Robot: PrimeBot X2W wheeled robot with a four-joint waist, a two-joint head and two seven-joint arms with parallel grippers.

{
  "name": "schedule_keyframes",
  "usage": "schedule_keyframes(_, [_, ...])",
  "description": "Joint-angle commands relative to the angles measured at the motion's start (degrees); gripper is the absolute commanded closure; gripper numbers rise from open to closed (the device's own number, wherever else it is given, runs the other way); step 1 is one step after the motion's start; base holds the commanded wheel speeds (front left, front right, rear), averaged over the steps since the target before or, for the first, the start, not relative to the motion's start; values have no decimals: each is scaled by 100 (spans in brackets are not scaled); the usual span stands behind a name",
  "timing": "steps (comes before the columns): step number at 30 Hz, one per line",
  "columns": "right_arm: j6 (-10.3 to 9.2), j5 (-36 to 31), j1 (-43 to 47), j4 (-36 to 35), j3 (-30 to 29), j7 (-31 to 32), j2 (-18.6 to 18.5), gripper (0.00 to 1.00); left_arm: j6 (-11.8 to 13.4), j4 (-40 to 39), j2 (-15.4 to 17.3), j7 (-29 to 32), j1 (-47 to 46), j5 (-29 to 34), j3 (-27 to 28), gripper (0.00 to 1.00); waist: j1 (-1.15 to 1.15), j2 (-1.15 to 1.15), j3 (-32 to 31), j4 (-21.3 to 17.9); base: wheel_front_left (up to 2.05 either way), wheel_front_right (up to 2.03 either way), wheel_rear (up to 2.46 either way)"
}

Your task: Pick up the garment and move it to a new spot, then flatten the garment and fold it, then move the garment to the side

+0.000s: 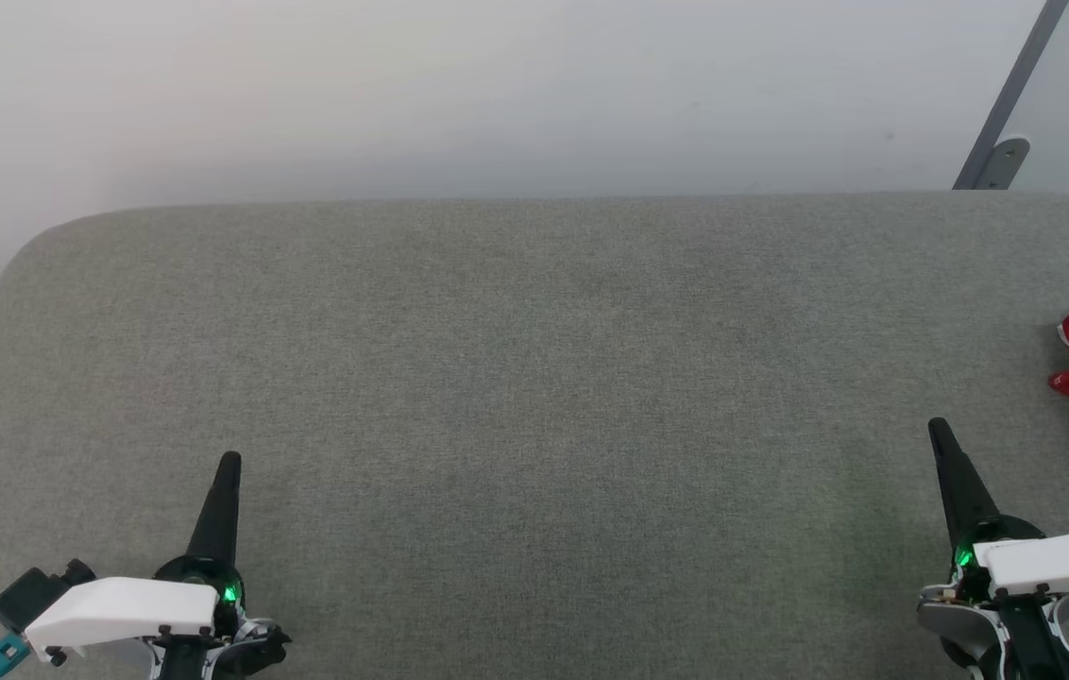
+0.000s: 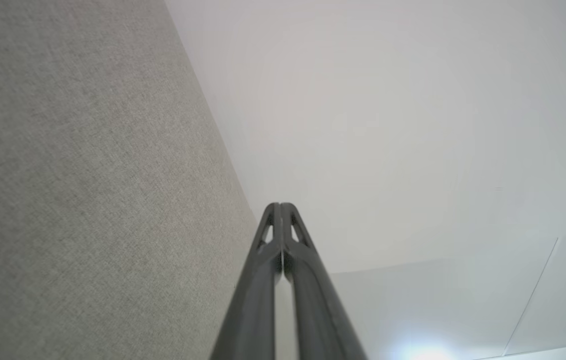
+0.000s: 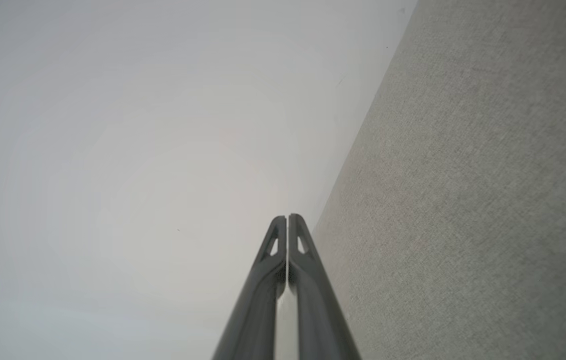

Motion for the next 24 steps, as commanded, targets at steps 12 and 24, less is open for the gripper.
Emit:
schedule_keyframes(12, [2,519,-109,30,-32,131,78,100,10,46,-39,190,-186,-542,102,100,0,0,-27,-34,0,0,0])
schedule_keyframes(24, [2,930,-153,77,-37,234,148,100,11,92,-69,333,-256,-984,178,100,0,0,-52,-68,0,0,0])
